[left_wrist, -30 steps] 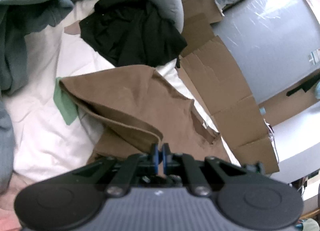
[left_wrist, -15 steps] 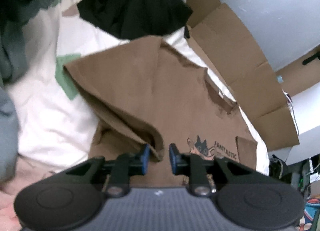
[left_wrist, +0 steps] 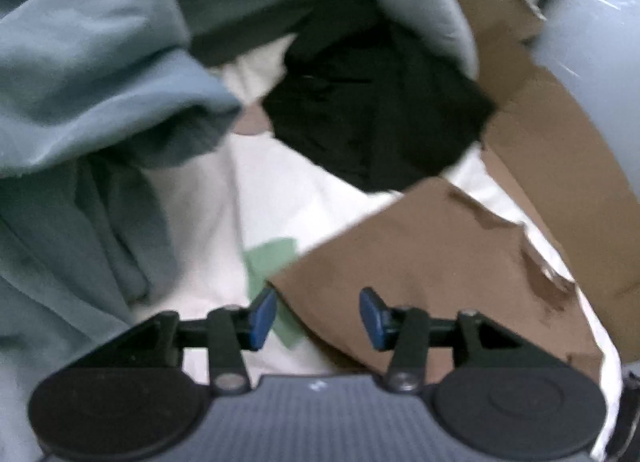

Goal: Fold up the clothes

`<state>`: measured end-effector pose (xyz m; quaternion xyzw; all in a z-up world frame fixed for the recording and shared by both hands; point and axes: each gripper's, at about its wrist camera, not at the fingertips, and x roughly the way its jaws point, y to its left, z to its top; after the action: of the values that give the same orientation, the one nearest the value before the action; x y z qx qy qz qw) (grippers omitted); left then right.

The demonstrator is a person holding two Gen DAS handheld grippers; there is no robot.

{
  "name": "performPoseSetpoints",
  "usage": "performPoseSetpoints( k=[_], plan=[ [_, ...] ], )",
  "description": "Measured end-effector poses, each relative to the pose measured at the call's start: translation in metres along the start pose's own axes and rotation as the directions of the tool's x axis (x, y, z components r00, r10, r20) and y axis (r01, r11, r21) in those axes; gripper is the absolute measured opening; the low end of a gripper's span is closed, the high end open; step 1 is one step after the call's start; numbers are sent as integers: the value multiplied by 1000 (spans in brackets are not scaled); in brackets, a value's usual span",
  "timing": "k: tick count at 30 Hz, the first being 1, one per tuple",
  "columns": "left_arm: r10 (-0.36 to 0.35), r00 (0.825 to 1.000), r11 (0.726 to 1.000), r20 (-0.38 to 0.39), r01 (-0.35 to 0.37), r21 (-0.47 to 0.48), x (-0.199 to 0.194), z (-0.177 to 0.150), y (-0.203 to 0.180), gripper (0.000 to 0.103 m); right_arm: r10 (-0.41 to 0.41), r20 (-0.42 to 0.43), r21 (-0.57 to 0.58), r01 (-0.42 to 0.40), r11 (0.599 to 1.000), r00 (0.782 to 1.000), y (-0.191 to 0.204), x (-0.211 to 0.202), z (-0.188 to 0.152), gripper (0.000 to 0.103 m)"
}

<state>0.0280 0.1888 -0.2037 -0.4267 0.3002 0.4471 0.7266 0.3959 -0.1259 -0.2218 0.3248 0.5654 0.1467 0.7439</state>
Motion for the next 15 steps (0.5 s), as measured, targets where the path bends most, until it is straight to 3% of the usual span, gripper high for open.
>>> performPoseSetpoints(
  k=[4,10,15],
  plan=[
    [16,1000,1000,-1,-17,-10,13,6,3,48,0,13,60,-1,998,1000,-7,-3,2,55],
    [56,998,998,-18,-56,19,31,8,1,48,-20,10,44,20,999,1000,-8,-4,2,55],
    [42,998,999,-43,-42,2,43,14,14,44,-23,28,39,22,999,999,-7,-12,5,55]
  ],
)
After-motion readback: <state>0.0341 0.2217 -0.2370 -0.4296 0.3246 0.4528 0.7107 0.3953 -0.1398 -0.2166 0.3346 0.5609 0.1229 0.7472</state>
